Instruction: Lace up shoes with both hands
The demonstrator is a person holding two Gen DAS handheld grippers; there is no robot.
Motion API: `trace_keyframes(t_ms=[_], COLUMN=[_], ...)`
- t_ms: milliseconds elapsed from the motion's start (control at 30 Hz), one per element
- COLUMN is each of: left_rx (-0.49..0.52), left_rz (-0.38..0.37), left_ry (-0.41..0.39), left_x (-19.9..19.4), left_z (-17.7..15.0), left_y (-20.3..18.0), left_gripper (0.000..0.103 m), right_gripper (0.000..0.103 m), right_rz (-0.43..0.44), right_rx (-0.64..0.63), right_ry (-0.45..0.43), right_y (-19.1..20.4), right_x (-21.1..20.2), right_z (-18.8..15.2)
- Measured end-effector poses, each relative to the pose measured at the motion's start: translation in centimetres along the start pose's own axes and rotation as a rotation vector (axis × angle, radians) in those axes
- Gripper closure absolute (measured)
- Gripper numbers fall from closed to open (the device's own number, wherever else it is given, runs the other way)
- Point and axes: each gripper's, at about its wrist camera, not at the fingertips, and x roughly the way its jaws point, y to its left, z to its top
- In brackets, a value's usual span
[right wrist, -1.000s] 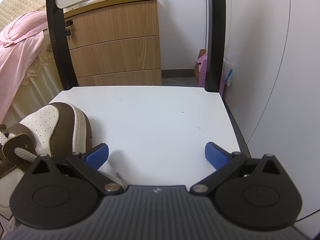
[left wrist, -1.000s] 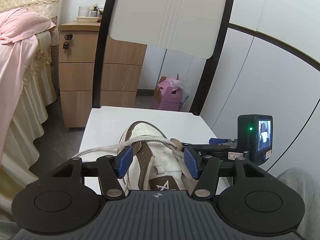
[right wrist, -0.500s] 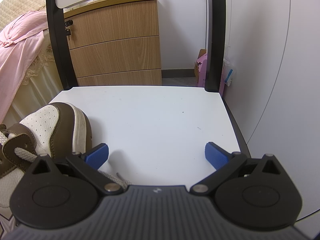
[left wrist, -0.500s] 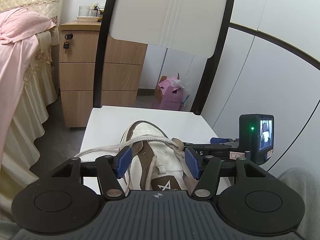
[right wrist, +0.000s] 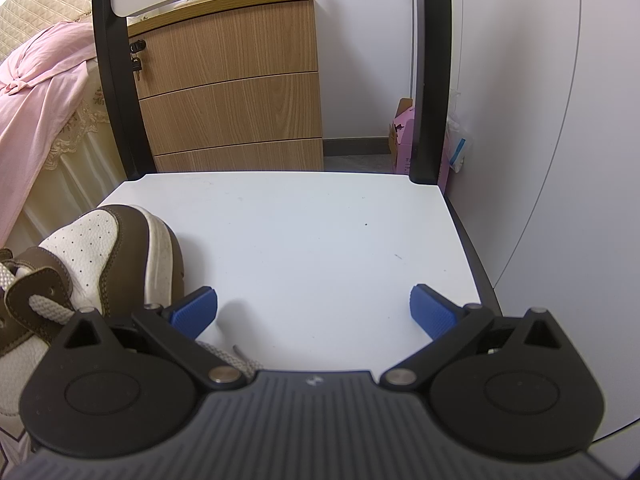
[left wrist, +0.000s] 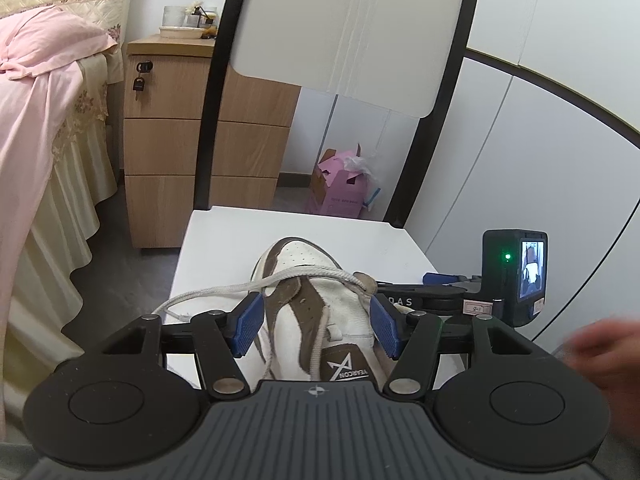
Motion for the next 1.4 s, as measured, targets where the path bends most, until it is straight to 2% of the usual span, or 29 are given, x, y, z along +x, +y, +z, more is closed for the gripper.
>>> trace_keyframes(t_ms=[200, 233, 300, 400, 567, 700, 833, 867, 933, 1000, 1100, 1133, 1167, 1267, 1400], left_rx=[0.008, 0.018, 0.038, 0.060, 0.076, 0.096, 0.125, 0.134, 0.146, 0.158, 0.181, 0.190, 0.200, 0.202, 0.220], left_rz=[0.015, 0.012, 0.003, -0.010, -0.025, -0.026, -0.015, -0.006, 0.004, 0.005, -0.007, -0.009, -0.012, -0.022, -0.013], left_ry=[-0.002, -0.002, 0.006, 0.023, 0.032, 0.043, 0.055, 0.054, 0.054, 0.055, 0.056, 0.056, 0.055, 0.053, 0.052], left_x=[-0.3, -0.2, 0.1, 0.6, 1.2, 1.7, 2.3, 2.5, 2.7, 3.0, 3.3, 3.4, 3.4, 3.6, 3.9], left_z=[-0.2, -0.2, -0.3, -0.3, -0.3, -0.7, -1.0, -1.1, -1.3, -1.4, -1.3, -1.3, -1.3, -1.4, -1.4], left_y=[0.9, 0.9, 1.0, 0.9, 0.6, 0.1, -0.4, -0.4, -0.4, -0.3, 0.1, 0.1, 0.1, 0.4, 0.4], left_gripper=[0.041, 0.043, 0.054, 0.057, 0.058, 0.065, 0.071, 0.072, 0.076, 0.079, 0.079, 0.079, 0.079, 0.079, 0.079], right_gripper=[0.000, 0.000, 0.000, 0.000, 0.000, 0.000, 0.000, 0.000, 0.001, 0.002, 0.026, 0.038, 0.044, 0.053, 0.064], right_rz=[0.000, 0.000, 0.000, 0.008, -0.041, -0.033, 0.040, 0.088, 0.260, 0.378, 0.509, 0.534, 0.548, 0.559, 0.577], right_rx=[0.000, 0.000, -0.003, -0.015, -0.039, -0.022, -0.010, -0.022, -0.074, -0.114, -0.161, -0.196, -0.246, -0.376, -0.441], right_ry=[0.000, 0.000, 0.000, 0.003, 0.015, 0.060, -0.059, -0.088, -0.116, -0.098, -0.007, 0.039, 0.080, 0.160, 0.235], right_y=[0.0, 0.0, 0.0, 0.0, 0.5, 0.2, 0.0, 0.2, 1.0, 1.9, 3.4, 4.1, 4.8, 6.6, 7.7], right_x=[0.0, 0.0, 0.0, 0.3, 1.4, 0.5, -3.2, -4.2, -6.2, -7.3, -7.5, -7.2, -6.9, -5.9, -4.7], right_z=[0.0, 0.0, 0.0, 0.2, 0.8, 1.5, 3.1, 3.7, 5.0, 6.2, 8.1, 8.6, 8.9, 9.3, 9.0])
